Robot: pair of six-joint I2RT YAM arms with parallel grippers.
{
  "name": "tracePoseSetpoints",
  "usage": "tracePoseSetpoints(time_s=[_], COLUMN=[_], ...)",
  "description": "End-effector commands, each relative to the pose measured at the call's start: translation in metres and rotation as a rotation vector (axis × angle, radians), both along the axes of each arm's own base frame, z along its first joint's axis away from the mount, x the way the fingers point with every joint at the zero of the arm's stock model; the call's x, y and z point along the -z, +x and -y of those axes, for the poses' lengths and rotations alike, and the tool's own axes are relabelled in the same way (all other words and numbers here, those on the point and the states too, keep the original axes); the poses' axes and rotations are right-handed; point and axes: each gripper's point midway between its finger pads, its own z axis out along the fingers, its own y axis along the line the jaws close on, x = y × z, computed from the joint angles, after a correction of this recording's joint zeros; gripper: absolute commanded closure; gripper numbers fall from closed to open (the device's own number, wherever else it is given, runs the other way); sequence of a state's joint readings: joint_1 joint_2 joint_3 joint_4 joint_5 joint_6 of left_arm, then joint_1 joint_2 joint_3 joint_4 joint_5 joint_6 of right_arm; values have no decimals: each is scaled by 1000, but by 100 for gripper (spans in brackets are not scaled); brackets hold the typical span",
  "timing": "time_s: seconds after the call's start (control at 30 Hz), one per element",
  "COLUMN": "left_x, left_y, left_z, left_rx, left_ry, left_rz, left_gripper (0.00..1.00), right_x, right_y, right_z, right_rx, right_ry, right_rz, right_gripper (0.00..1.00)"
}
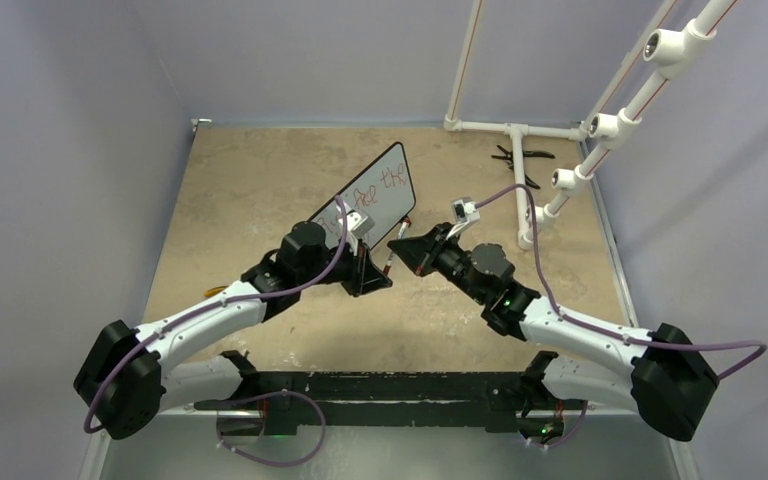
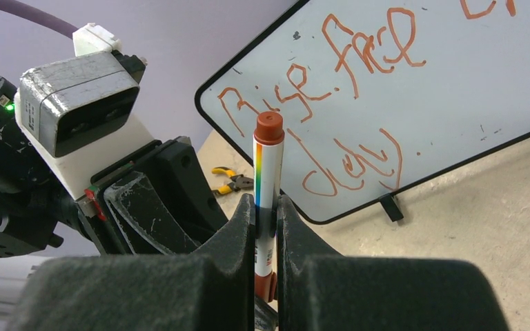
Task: Write a sentence on the whiteboard
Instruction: Adjust the whiteboard marker.
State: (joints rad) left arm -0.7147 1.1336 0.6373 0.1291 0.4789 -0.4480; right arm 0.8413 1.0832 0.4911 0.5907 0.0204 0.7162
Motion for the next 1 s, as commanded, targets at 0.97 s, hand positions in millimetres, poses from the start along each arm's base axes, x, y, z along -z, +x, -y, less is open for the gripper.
tracePoseSetpoints(time_s=[0.97], left_x=[-200], left_y=[71], left_z=[-1], left_rx=[-113], left_ry=[-344], left_rz=[500], left_gripper=[100], right_x=[124], right_y=[-78], right_z=[-16], right_rx=[-319], right_ry=[-347], right_rz=[-275], right_gripper=[100])
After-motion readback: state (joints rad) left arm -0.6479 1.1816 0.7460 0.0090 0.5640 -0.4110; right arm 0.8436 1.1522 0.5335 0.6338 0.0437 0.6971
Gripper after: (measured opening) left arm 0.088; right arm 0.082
